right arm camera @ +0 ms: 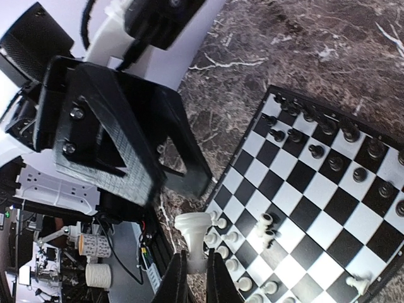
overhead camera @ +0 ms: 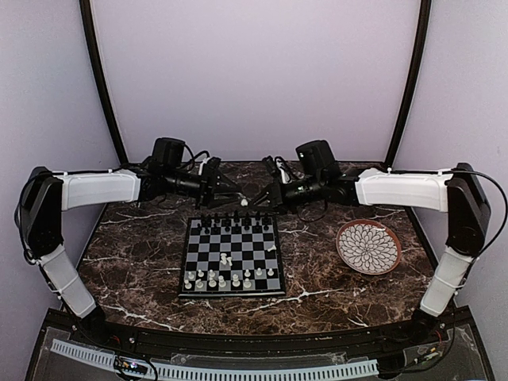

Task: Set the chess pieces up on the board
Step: Pass from the left arm to the right, then place the rook at h1.

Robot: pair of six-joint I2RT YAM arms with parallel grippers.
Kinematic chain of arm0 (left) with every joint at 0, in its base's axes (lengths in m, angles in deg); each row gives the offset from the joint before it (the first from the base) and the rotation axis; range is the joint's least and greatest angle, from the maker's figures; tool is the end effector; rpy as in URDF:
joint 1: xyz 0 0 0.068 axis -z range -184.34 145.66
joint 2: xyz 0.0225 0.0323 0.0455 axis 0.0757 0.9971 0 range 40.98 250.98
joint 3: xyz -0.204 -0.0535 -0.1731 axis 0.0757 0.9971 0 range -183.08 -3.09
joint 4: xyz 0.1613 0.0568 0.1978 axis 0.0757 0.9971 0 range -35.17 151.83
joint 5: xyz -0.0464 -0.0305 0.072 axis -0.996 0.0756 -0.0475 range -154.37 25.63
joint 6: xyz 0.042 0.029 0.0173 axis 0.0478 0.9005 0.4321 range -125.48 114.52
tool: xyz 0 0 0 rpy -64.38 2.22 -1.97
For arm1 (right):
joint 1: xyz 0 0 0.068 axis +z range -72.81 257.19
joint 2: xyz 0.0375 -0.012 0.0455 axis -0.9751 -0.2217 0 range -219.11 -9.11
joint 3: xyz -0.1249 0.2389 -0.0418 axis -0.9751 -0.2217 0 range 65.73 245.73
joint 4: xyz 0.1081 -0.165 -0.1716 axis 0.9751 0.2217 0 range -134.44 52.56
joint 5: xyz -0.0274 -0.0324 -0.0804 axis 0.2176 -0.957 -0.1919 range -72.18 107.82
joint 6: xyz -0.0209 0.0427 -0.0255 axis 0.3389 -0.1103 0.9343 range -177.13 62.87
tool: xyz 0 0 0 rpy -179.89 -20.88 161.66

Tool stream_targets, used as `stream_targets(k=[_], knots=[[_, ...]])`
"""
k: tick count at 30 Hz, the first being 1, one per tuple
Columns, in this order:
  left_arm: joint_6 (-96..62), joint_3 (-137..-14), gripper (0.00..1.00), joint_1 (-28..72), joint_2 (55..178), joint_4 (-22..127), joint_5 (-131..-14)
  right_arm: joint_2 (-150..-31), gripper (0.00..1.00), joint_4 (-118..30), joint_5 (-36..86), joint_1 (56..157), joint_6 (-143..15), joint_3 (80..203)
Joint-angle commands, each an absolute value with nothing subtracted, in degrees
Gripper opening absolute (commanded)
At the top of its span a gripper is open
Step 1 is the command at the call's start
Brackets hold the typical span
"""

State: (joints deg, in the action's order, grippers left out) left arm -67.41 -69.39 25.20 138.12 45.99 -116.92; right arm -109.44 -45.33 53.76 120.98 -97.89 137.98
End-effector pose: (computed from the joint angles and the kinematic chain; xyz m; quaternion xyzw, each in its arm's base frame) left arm 0.3190 -0.2132 0.2655 0.0304 0.7829 -0.6152 0.0872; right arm 0.2766 0.2941 0.2637 -0.1822 0.8073 0.5283 0.1896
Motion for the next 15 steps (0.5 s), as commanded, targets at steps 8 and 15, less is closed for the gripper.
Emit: stream_targets(k=[8,15], knots=[[-50.78,-72.61,0.36,22.05,133.35,66.8,-111.29,-104.55,0.02,2.56,39.05,122.07,-77.56,149.43],[-43.63,-72.34,0.36,19.64,131.75,73.85,-108.15,-109.38,0.02,19.91,31.01,128.5,-75.59,157.75]])
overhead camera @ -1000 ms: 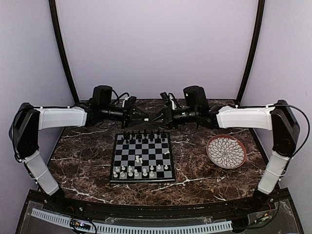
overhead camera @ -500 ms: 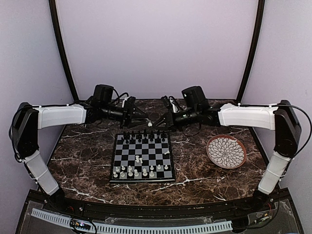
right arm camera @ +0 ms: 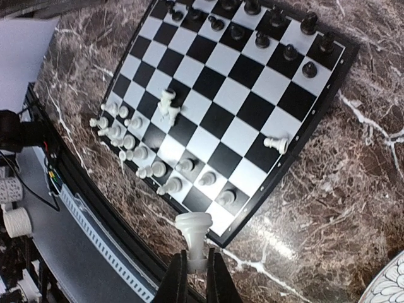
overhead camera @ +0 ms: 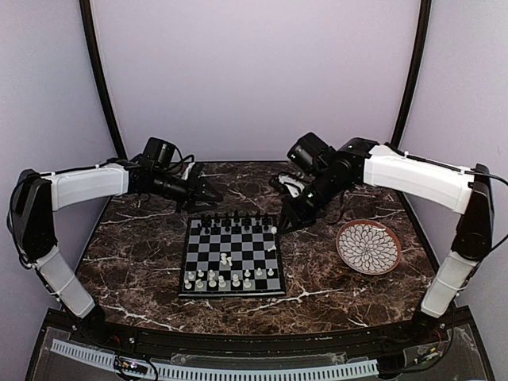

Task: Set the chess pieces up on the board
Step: Place the rook at h1.

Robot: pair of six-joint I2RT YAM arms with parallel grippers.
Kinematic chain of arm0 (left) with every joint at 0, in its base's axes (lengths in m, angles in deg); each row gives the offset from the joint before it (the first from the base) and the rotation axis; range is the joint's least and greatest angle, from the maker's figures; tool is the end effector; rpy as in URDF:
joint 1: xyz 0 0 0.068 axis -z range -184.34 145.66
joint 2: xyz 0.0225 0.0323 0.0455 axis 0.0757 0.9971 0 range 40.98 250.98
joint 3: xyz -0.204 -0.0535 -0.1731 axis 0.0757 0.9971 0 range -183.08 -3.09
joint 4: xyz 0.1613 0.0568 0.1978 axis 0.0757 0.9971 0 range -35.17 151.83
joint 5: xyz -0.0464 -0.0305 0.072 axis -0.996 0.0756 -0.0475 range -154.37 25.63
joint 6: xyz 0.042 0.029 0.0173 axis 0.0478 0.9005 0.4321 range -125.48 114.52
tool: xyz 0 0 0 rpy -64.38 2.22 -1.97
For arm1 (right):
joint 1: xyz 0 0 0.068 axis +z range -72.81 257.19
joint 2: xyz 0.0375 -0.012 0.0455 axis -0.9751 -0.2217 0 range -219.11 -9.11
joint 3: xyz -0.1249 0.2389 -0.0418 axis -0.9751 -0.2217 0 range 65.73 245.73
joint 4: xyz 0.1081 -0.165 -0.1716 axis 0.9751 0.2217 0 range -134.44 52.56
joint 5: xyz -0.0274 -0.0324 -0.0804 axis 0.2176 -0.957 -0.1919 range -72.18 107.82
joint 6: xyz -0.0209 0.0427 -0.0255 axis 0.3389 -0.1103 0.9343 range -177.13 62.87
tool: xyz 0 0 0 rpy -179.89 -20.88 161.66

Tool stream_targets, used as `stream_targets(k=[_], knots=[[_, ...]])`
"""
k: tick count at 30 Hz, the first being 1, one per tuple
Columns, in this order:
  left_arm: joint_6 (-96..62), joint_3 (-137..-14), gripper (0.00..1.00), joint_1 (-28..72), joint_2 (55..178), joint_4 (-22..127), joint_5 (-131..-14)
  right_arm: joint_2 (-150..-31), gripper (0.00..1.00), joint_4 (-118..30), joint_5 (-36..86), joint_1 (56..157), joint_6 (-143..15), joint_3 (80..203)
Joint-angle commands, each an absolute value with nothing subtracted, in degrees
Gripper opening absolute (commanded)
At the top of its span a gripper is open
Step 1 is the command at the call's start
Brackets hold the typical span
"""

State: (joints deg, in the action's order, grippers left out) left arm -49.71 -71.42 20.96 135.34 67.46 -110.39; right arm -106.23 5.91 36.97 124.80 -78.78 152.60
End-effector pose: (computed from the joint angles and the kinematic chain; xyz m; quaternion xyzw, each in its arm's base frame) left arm 0.3179 -0.1786 0.2615 0.0306 0.8462 -0.5168 0.1267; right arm 0.2323 0.2718 0.2970 -0.2554 0.9199 0.2746 0.1144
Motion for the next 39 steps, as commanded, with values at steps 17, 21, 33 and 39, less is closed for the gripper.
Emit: stream_targets(k=[17,21,33,39], knots=[[-35.65,-73.16,0.36,18.26,129.57,82.84,-104.75,-131.81,0.02,36.77,22.98,139.43,-74.72,176.38],[-35.08,-73.07,0.36,18.11,129.24,83.49,-104.63,-134.55,0.03,36.86,23.42,139.57,-74.71,176.9],[-34.79,-71.78,0.36,17.98,128.54,83.75,-104.44,-137.63,0.05,36.86,25.02,139.45,-74.02,177.16],[-34.62,-71.18,0.36,17.9,128.3,83.81,-104.21,-137.9,0.07,36.93,24.13,139.33,-74.27,175.89]])
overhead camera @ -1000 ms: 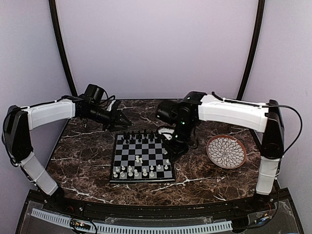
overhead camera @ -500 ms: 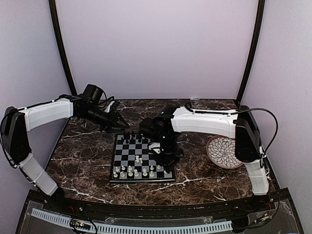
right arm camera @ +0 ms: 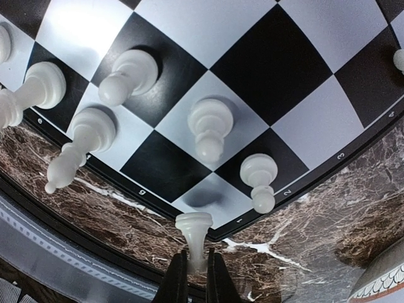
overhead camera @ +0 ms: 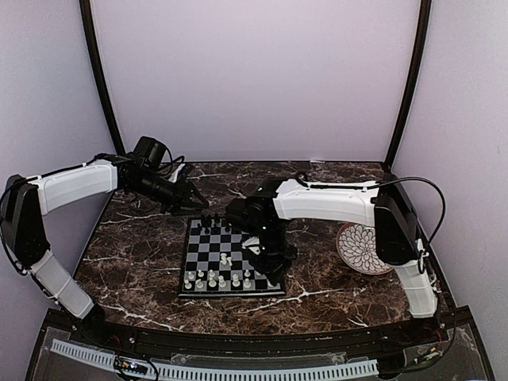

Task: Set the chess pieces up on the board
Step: Place the rook at h1.

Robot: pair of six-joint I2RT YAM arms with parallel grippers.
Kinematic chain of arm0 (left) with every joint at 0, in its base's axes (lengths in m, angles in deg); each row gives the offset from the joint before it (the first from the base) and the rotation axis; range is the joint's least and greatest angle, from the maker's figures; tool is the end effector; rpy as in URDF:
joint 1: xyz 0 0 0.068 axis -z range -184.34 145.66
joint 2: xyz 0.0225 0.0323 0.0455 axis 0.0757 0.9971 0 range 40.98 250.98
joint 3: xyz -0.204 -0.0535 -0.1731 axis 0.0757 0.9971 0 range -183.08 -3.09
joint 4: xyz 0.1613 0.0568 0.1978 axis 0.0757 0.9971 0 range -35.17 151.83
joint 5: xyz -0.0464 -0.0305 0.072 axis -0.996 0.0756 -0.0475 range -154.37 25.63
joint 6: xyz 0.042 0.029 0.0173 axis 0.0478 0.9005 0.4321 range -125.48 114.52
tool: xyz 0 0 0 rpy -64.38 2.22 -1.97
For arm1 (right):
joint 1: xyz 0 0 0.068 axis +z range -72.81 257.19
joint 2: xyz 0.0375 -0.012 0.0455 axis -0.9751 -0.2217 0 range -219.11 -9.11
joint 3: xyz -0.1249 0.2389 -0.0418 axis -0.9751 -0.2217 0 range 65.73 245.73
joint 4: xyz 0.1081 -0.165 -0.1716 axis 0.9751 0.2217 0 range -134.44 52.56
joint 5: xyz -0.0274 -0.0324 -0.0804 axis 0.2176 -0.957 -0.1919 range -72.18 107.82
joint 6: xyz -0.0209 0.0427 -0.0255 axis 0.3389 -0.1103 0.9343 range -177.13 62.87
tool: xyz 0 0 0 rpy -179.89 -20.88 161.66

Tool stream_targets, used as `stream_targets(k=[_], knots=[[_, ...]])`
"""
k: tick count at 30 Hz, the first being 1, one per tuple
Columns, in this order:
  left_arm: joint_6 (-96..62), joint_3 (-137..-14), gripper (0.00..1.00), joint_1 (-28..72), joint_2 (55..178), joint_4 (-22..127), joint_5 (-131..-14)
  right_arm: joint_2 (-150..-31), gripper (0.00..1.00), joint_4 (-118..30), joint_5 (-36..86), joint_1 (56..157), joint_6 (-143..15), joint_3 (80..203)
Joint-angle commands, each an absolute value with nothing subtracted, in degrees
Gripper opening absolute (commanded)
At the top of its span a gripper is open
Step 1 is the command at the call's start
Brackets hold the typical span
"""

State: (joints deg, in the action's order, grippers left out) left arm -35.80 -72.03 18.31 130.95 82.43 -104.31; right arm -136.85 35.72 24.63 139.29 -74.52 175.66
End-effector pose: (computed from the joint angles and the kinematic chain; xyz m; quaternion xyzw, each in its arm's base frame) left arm 0.3023 -0.1509 0.2696 0.0616 0.8854 -0.4340 0.1547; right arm 0.1919 0.3714 0.1961 0.3749 -0.9225 -0.0012 0.0913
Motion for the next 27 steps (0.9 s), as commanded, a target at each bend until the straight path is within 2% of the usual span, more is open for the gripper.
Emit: stream_targets(k=[1,12,19,27], knots=[[-34.65,-71.14,0.36,17.89,128.32,83.79,-104.24,-137.95,0.08,36.88,23.87,139.32,-74.34,175.99],[-35.17,-71.33,0.36,17.89,128.88,83.38,-104.92,-138.83,0.13,36.94,22.77,139.24,-74.41,175.6],[-35.36,-71.07,0.36,17.89,128.86,83.34,-105.07,-138.75,0.23,36.82,22.12,139.24,-74.49,176.03],[-35.46,-71.02,0.36,17.89,128.9,83.33,-105.21,-138.58,0.23,36.85,19.98,139.22,-74.58,176.2]])
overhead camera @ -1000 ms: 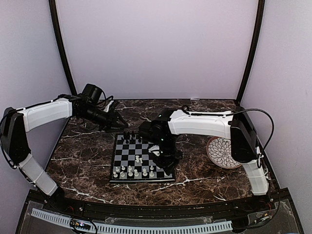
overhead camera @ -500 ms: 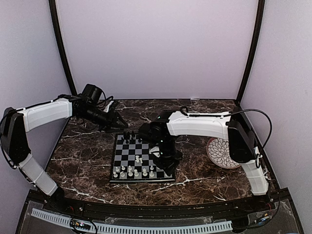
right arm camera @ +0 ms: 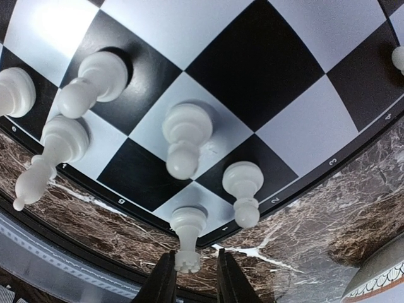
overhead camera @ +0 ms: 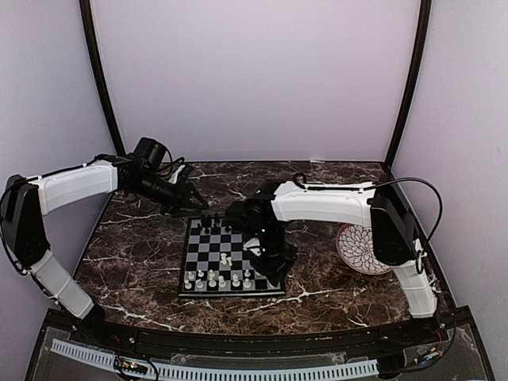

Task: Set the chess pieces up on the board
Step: Place the rook at h1, then pick up the pawn from the chessboard.

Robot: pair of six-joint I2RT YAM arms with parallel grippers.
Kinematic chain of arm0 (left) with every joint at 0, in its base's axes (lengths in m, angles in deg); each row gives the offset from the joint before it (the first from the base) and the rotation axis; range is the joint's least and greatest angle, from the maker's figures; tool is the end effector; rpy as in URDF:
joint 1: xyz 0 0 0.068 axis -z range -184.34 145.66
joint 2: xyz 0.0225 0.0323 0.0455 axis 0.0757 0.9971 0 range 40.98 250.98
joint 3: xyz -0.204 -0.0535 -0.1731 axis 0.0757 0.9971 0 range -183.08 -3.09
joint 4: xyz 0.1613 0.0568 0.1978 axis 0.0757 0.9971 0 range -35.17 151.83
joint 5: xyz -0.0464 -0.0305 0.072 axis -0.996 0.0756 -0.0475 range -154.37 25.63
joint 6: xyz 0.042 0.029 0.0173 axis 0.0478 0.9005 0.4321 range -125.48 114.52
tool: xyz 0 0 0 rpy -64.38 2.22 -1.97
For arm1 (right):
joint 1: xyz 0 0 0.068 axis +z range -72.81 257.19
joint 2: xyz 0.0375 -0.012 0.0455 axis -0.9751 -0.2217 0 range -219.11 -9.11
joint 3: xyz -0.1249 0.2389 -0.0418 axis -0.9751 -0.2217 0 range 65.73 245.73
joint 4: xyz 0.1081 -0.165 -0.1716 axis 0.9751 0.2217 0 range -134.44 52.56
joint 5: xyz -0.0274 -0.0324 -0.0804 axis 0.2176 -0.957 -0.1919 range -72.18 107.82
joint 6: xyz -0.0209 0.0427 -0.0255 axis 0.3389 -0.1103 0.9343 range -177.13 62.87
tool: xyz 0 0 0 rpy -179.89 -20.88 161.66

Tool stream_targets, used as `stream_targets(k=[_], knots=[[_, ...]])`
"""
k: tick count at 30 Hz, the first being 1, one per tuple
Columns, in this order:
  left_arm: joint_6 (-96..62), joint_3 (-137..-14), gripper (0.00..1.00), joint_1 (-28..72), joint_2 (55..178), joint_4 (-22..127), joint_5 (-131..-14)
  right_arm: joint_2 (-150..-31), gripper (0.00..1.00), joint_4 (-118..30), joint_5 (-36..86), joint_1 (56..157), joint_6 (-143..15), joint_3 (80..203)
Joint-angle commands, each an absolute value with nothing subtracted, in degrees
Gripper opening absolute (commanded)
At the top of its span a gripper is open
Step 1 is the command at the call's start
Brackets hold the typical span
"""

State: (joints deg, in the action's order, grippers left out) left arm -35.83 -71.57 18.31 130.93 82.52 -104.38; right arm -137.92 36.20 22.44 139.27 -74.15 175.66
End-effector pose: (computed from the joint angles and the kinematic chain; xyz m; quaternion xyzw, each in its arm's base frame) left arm 0.3013 -0.1505 0.2671 0.0600 0.8866 -0.4332 0.1504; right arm 0.1934 0.3711 0.1887 0.3784 -0.9210 0.0218 0.0895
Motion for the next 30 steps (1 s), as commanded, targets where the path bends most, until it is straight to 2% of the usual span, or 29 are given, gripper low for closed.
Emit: stream_targets(k=[1,8,14,17,20,23,26,30], knots=[[-35.5,-71.02,0.36,17.89,128.94,83.32,-105.25,-138.5,0.24,36.81,19.48,139.24,-74.54,176.28],[-35.71,-71.19,0.36,17.89,129.06,83.21,-105.67,-137.62,0.23,36.63,21.18,139.25,-73.58,177.04],[-34.94,-72.05,0.36,17.89,128.03,82.57,-106.76,-132.22,0.27,35.03,24.75,137.76,-74.43,180.45],[-34.02,-72.25,0.36,17.94,126.51,82.79,-105.49,-126.82,0.28,28.77,25.04,134.22,-77.4,176.8],[-31.79,-72.79,0.36,18.05,125.11,85.43,-99.59,-121.98,0.25,20.74,25.18,130.27,-78.83,169.8],[-29.26,-73.19,0.36,18.25,123.92,86.97,-97.59,-119.96,0.24,15.52,23.41,128.31,-72.84,166.31],[-27.59,-72.78,0.36,19.16,122.67,87.27,-96.64,-119.66,0.29,9.86,19.51,128.26,-63.74,164.77],[-28.6,-72.29,0.36,20.17,121.47,86.18,-97.27,-124.67,0.32,11.45,15.79,127.73,-55.63,168.34]])
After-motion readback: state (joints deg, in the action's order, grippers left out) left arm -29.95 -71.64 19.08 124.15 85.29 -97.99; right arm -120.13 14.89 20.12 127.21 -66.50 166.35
